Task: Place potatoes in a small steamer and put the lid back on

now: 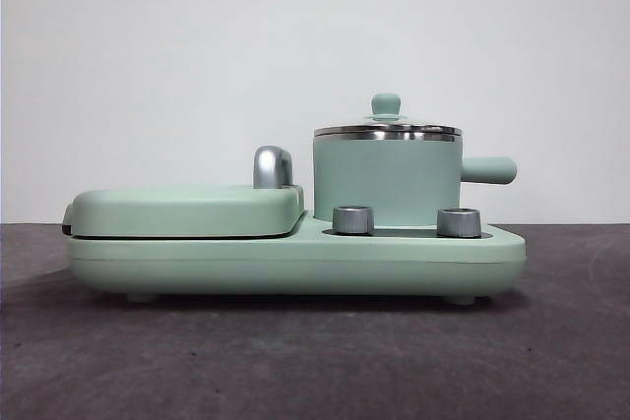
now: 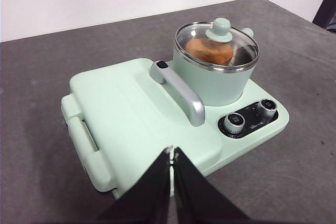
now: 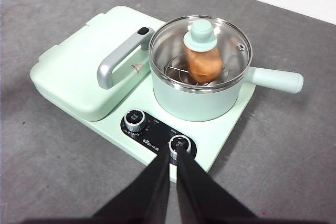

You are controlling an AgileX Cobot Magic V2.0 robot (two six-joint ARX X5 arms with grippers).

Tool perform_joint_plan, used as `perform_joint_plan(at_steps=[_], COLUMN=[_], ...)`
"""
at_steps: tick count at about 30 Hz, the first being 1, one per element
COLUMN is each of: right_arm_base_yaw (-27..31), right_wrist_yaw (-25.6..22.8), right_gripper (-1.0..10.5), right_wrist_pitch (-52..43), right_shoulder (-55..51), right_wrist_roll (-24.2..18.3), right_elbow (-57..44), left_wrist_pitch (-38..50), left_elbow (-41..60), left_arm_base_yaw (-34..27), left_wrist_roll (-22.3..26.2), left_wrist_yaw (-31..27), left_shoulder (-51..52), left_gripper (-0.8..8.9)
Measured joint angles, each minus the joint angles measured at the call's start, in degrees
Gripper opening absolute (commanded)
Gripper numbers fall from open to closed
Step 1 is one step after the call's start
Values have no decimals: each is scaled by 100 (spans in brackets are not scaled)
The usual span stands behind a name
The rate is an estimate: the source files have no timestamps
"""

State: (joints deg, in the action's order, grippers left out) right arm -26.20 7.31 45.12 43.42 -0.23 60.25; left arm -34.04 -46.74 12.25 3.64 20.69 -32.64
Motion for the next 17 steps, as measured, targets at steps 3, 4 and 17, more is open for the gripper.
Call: perform_joint_plan(at_steps=[3,4,17], right_arm_base_yaw=[0,0,0], right_wrist_yaw=[0,0,0], right_gripper=[19,19,18], right_wrist_pitch=[0,0,0], right_shoulder=[0,0,0], right_wrist_roll=[0,0,0], right_elbow=[0,0,0], left_wrist_pitch=[409,693,2592], left_elbow=[190,431,4492], left_arm_base_yaw=[-24,-72,-1134], left_wrist_roll=[330,389,-649], left_wrist_yaw=[-205,-422,-1893], left_shoulder=[120,264,3202], left_gripper=[6,6,6])
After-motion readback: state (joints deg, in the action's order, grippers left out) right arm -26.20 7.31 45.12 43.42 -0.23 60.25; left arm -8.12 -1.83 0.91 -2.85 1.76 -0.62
